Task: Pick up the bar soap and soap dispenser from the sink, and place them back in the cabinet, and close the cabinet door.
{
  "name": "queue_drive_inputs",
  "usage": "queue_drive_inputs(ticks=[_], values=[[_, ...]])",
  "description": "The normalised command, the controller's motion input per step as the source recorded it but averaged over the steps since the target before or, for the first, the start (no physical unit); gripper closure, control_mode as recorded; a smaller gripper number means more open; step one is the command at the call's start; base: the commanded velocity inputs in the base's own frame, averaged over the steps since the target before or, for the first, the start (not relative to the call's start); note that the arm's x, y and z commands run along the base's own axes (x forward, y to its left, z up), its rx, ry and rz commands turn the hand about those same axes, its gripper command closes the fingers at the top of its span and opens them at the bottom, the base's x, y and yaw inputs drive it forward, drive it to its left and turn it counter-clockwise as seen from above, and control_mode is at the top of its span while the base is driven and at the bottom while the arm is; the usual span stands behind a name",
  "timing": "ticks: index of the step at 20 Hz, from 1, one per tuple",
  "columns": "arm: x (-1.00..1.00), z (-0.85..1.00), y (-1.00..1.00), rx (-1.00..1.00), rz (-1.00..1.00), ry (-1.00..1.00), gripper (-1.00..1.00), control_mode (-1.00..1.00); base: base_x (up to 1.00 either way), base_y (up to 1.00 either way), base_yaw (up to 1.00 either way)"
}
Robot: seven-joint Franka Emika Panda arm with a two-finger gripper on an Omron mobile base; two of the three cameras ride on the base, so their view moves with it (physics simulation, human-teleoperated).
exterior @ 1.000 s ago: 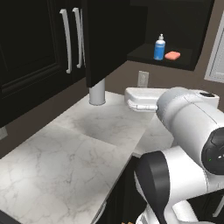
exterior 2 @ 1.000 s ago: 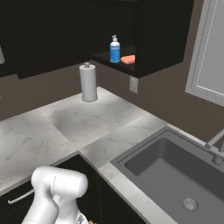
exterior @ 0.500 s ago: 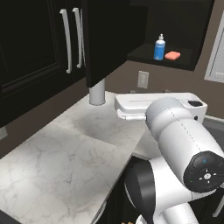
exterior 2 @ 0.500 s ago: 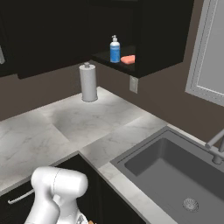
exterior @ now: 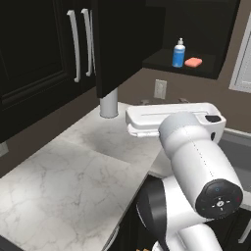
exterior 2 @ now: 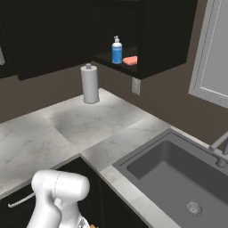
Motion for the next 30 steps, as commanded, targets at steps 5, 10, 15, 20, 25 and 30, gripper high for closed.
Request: queue_drive_inputs(ticks=[5, 10, 15, 20, 25, 30], values=[[0.04, -0.05, 0.15, -0.01, 0.0, -0.03, -1.0, -1.0, 0.0, 0.0, 0.0], [0.07, -0.07, 0.15, 0.0, 0.0, 0.0, -1.0, -1.0, 0.0, 0.0, 0.0], [0.07, -0.01, 0.07, 0.0, 0.0, 0.0, -1.0, -1.0, 0.0, 0.0, 0.0], [0.09, -0.04, 0.01, 0.0, 0.0, 0.0, -1.0, -1.0, 0.0, 0.0, 0.0], [0.15, -0.07, 0.0, -0.01, -0.02, 0.0, -1.0, -1.0, 0.0, 0.0, 0.0], [0.16, -0.12, 0.0, -0.03, -0.02, -0.01, -1.0, -1.0, 0.0, 0.0, 0.0]])
